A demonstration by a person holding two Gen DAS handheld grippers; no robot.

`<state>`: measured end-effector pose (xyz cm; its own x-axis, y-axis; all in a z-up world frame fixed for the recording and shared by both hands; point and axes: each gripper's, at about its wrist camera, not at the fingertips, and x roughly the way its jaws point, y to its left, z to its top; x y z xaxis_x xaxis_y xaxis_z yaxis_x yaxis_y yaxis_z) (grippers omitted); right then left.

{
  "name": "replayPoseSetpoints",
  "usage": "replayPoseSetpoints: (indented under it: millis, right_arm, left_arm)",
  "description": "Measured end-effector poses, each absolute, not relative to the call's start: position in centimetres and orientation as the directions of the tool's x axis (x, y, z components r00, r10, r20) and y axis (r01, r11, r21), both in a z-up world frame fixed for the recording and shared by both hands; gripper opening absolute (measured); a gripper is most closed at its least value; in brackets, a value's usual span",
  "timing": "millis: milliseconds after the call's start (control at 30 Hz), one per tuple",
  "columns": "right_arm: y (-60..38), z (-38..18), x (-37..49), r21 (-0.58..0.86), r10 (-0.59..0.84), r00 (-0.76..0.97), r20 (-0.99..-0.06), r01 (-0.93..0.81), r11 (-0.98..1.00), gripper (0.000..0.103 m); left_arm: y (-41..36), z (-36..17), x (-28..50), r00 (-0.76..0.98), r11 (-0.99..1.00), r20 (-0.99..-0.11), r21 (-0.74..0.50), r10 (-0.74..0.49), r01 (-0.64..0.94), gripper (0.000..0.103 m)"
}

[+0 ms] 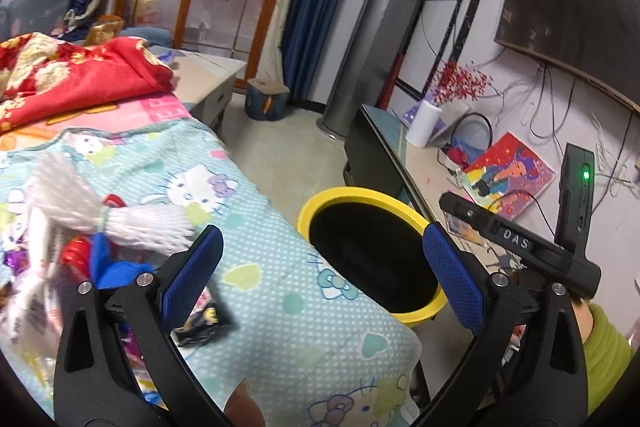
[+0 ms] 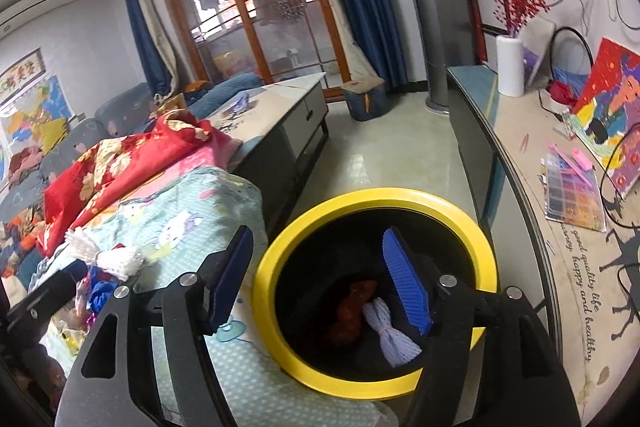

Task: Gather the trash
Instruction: 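Open the right tool to drop the foam net into the bin, then move both tools back to the trash pile on the bed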

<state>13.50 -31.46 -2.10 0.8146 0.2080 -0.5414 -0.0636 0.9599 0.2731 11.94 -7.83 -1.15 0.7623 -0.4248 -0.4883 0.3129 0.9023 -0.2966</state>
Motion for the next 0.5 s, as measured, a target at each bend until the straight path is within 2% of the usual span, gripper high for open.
replayPoseSetpoints:
  millis: [500]
  right_arm:
    - [-26.0, -0.3, 11.8, 0.23, 0.299, 0.811, -0.503, -0.208, 0.951, 0.066]
  left_arm:
    - [-2.4, 0.4, 10.2, 0.838, 0.934, -0.442, -0.296, -0.319, 0.199, 0.092]
